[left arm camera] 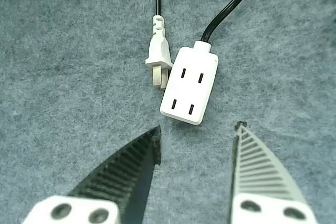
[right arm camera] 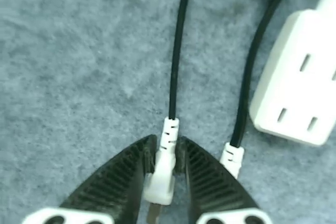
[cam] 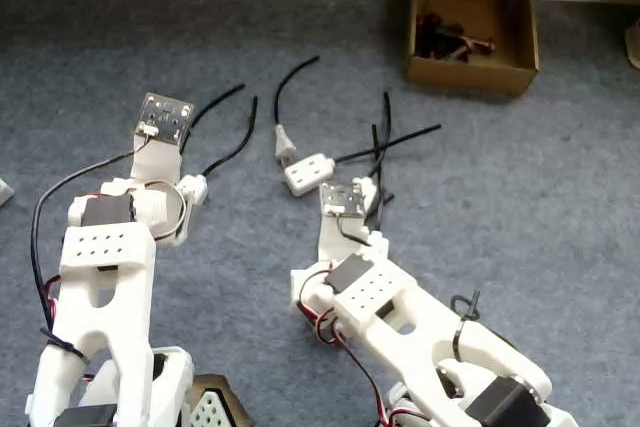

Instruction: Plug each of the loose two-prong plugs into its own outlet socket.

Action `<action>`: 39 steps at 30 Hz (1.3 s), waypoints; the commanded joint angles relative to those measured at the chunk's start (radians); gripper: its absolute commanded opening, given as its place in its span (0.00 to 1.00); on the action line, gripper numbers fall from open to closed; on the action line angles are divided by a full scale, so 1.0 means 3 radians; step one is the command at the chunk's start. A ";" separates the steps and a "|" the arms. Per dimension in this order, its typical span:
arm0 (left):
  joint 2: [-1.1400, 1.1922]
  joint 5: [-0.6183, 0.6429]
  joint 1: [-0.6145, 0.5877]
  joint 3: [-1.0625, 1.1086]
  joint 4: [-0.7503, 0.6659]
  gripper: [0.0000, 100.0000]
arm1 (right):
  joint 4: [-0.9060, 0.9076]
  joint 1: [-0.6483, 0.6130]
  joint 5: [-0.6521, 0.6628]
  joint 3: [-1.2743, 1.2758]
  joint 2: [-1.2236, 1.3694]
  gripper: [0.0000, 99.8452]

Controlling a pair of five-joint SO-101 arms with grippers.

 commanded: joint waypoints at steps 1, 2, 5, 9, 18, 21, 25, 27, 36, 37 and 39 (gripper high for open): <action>-0.0120 0.0031 0.0018 -0.0013 -0.0041 0.21 | 0.0115 -0.0033 0.0092 0.0008 -0.0115 0.05; -0.0120 0.0031 0.0018 -0.0013 -0.0041 0.21 | 0.0156 -0.0033 0.0092 0.0008 -0.0115 0.05; -0.0120 0.0031 0.0018 -0.0013 -0.0041 0.21 | 0.0243 -0.0033 0.0245 0.0008 -0.0115 0.04; -0.0120 0.0031 0.0018 -0.0013 -0.0041 0.21 | 0.0309 0.0049 0.0583 0.0003 -0.0115 0.04; -0.0120 0.0031 0.0018 -0.0013 -0.0041 0.21 | 0.0294 0.0964 0.1867 -0.0018 -0.0120 0.04; -0.0120 0.0031 0.0018 -0.0013 -0.0041 0.21 | 0.0289 0.1199 0.2537 -0.0023 -0.0120 0.04; -0.0120 0.0031 0.0018 0.0023 -0.0046 0.21 | 0.0289 0.1404 0.2926 -0.0023 -0.0120 0.04; -0.0120 0.0031 0.0018 0.0038 -0.0051 0.21 | 0.0289 0.1465 0.3028 -0.0023 -0.0120 0.04; -0.0120 0.0036 0.0018 0.0074 -0.0041 0.21 | 0.0279 0.1828 0.3437 -0.0028 -0.0115 0.04; -0.0120 0.0036 0.0018 0.0074 -0.0041 0.21 | 0.0228 0.1910 0.3447 -0.0028 -0.0115 0.04; -0.0120 0.0036 0.0018 0.0074 -0.0041 0.21 | 0.0090 0.2043 0.3463 -0.0028 -0.0110 0.04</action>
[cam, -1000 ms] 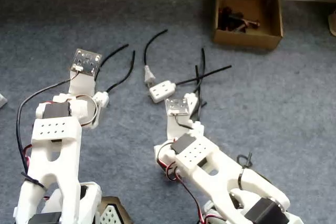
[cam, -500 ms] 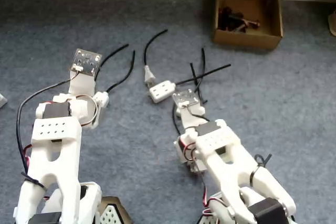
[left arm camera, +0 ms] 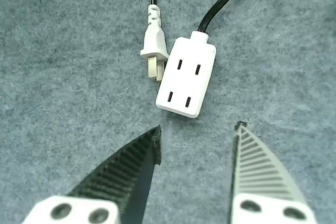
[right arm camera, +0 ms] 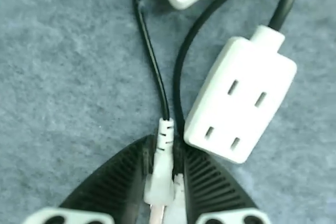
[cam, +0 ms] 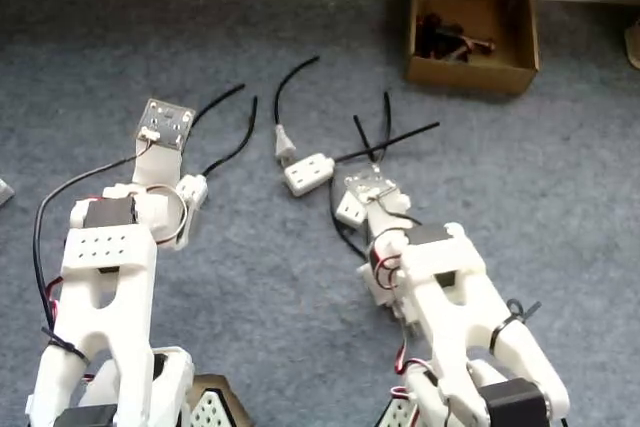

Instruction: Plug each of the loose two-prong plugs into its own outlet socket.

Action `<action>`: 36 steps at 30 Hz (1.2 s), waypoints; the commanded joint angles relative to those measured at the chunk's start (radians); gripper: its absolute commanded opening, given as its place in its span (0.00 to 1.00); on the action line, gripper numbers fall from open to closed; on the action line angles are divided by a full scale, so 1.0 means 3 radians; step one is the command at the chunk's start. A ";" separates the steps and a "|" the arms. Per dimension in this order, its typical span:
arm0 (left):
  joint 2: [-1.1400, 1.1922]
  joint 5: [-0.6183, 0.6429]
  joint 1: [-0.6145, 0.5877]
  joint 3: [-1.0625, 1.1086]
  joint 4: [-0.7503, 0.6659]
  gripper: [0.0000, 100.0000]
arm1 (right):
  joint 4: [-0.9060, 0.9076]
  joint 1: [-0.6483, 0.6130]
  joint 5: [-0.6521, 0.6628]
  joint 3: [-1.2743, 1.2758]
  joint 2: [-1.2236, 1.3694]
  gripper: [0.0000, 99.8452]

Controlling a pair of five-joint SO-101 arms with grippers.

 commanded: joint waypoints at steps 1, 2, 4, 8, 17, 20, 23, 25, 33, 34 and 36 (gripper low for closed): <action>-0.0120 0.0036 0.0018 -0.0018 -0.0041 0.21 | -0.0192 0.0309 0.0077 -0.0028 -0.0105 0.04; -0.0120 0.0036 0.0018 -0.0018 -0.0041 0.21 | -0.0212 0.0361 0.0077 -0.0028 -0.0105 0.04; -0.0120 0.0036 0.0018 -0.0018 -0.0041 0.21 | -0.0217 0.0422 0.0077 -0.0028 -0.0105 0.04; -0.0120 0.0036 0.0018 -0.0018 -0.0041 0.21 | -0.0228 0.0545 0.0138 -0.0033 -0.0084 0.04; -0.0120 0.0036 0.0018 -0.0013 -0.0041 0.21 | -0.0212 0.1071 0.0353 -0.0857 0.1322 0.04; -0.0120 0.0036 0.0018 -0.0013 -0.0046 0.21 | -0.0023 0.1133 0.0358 -0.1184 0.1675 0.04; -0.0120 0.0036 0.0018 -0.0013 -0.0051 0.21 | 0.0059 0.1097 0.0363 -0.1404 0.1675 0.04; -0.0120 0.0036 0.0018 -0.0013 -0.0051 0.21 | 0.0069 0.1046 0.0363 -0.1440 0.1680 0.04; -0.0120 0.0036 0.0018 -0.0013 -0.0051 0.21 | 0.0627 0.0729 0.0501 -0.1455 0.1675 0.04; -0.0120 0.0036 0.0018 -0.0013 -0.0051 0.21 | 0.0693 0.0698 0.0506 -0.1460 0.1675 0.04; -0.0120 0.0036 0.0018 -0.0013 -0.0051 0.21 | 0.0795 0.0652 0.0522 -0.1460 0.1660 0.04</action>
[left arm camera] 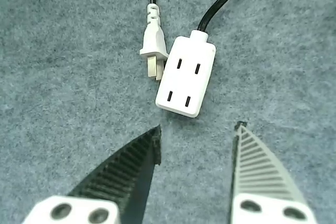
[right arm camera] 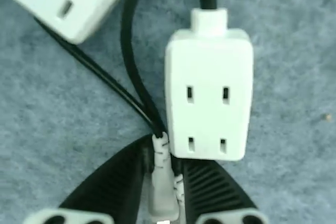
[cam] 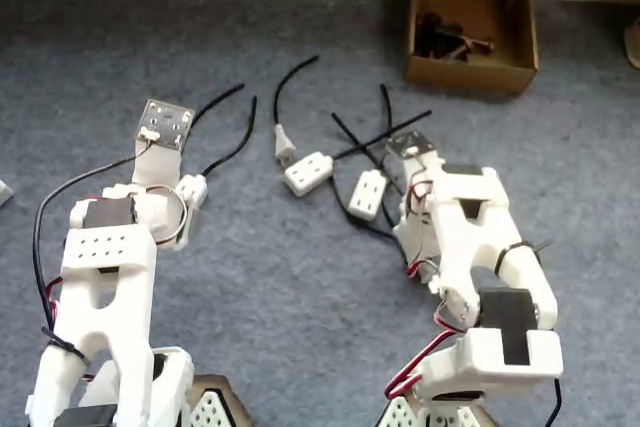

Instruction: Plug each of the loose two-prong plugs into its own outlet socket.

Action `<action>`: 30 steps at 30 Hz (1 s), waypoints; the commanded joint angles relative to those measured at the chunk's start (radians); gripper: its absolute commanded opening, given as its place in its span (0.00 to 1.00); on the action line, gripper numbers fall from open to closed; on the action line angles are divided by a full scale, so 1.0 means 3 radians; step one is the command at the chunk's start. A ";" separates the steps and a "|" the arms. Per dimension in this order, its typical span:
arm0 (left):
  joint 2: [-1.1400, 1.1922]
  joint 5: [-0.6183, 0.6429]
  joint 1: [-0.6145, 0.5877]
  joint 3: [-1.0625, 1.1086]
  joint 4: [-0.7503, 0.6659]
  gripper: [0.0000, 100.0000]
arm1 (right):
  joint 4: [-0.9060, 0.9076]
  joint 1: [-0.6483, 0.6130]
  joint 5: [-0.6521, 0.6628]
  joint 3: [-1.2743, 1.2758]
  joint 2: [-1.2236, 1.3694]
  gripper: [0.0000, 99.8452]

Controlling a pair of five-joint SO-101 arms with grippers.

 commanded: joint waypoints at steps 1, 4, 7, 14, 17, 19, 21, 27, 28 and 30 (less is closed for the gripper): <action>-0.0120 0.0036 0.0018 -0.0013 -0.0051 0.21 | 0.0222 -0.0151 0.0072 -0.0018 -0.0043 0.04; -0.0120 0.0036 0.0018 -0.0013 -0.0056 0.21 | 0.0309 -0.0248 0.0072 0.0013 -0.0376 0.04; -0.0120 0.0036 0.0018 -0.0013 -0.0056 0.21 | 0.0529 -0.0391 0.0077 0.0018 -0.0816 0.04; -0.0120 0.0036 0.0018 -0.0013 -0.0051 0.21 | 0.0928 -0.0509 0.0051 -0.0018 -0.1614 0.04; -0.0120 0.0036 0.0018 -0.0013 -0.0046 0.21 | 0.0944 -0.0509 0.0051 -0.0033 -0.1721 0.04; -0.0120 0.0036 0.0018 -0.0013 -0.0041 0.21 | 0.0923 -0.0488 0.0046 -0.0130 -0.1690 0.04; -0.0120 0.0036 0.0018 -0.0013 -0.0041 0.21 | 0.0918 -0.0458 0.0046 -0.0243 -0.1598 0.04; -0.0120 0.0036 0.0018 -0.0008 -0.0041 0.21 | 0.0744 -0.0136 -0.0113 -0.0754 -0.1061 0.04; -0.0120 0.0036 0.0018 -0.0008 -0.0041 0.21 | 0.0749 -0.0079 -0.0118 -0.0846 -0.0949 0.04; -0.0120 0.0036 0.0018 -0.0008 -0.0041 0.21 | 0.0754 0.0023 -0.0128 -0.1020 -0.0775 0.04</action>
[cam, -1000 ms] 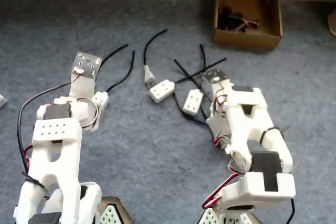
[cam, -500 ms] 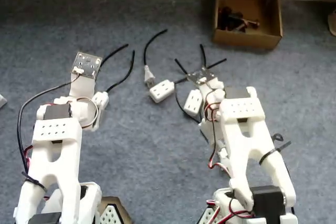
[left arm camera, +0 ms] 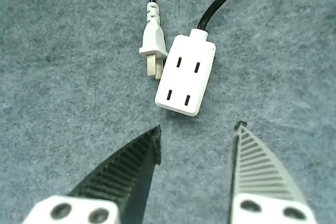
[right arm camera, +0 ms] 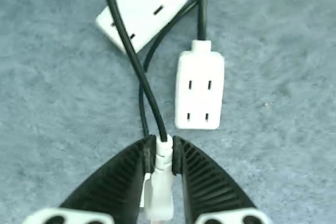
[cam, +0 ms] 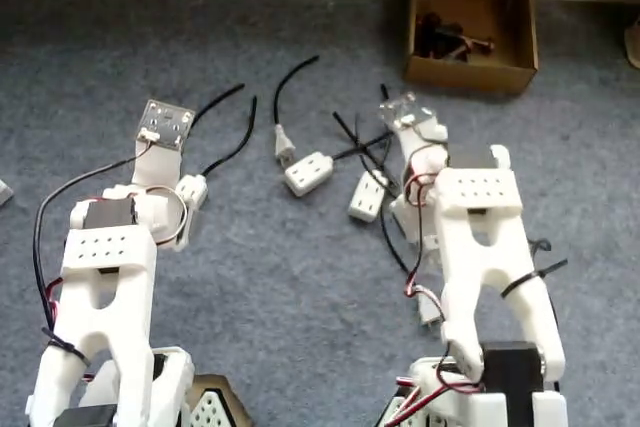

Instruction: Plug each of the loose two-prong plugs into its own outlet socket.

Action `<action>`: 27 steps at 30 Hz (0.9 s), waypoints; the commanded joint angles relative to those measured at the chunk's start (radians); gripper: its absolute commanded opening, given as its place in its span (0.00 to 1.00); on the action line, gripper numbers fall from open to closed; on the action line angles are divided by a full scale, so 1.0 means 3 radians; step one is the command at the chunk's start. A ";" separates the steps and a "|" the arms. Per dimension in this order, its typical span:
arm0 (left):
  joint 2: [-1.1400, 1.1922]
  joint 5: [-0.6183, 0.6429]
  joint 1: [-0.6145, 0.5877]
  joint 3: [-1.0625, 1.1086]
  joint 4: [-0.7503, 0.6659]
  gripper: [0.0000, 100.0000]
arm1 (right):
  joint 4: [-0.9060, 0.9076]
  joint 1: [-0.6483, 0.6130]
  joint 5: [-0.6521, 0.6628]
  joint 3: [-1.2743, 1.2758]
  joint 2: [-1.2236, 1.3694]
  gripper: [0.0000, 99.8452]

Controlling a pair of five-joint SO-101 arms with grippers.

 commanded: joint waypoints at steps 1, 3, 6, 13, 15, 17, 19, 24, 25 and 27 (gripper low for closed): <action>-0.0120 0.0036 0.0018 -0.0028 -0.0041 0.21 | -0.0033 0.0212 -0.0102 -0.0432 0.0187 0.04; -0.0120 0.0036 0.0018 -0.0028 -0.0041 0.21 | -0.0064 0.0294 -0.0143 -0.0555 0.0299 0.04; -0.0120 0.0036 0.0018 -0.0028 -0.0041 0.21 | -0.0136 0.0432 -0.0148 -0.0749 0.0422 0.04; -0.0120 0.0036 0.0018 -0.0028 -0.0046 0.21 | -0.0141 0.0667 -0.0128 -0.1164 0.0964 0.04; -0.0120 0.0036 0.0028 0.0018 -0.0056 0.21 | -0.0176 0.0719 -0.0128 -0.1332 0.1194 0.04; -0.0120 0.0036 0.0033 0.0049 -0.0061 0.21 | -0.0176 0.0765 -0.0123 -0.1491 0.1430 0.04; -0.0120 0.0036 0.0033 0.0054 -0.0097 0.21 | -0.0176 0.0816 -0.0123 -0.1629 0.1660 0.04; -0.0120 0.0036 0.0033 0.0054 -0.0102 0.21 | -0.0100 0.0867 -0.0123 -0.1921 0.2033 0.04; -0.0120 0.0036 0.0033 0.0054 -0.0102 0.21 | -0.0084 0.0857 -0.0123 -0.1961 0.2084 0.04; -0.0120 0.0036 0.0033 0.0054 -0.0102 0.21 | -0.0079 0.0852 -0.0123 -0.2013 0.2166 0.04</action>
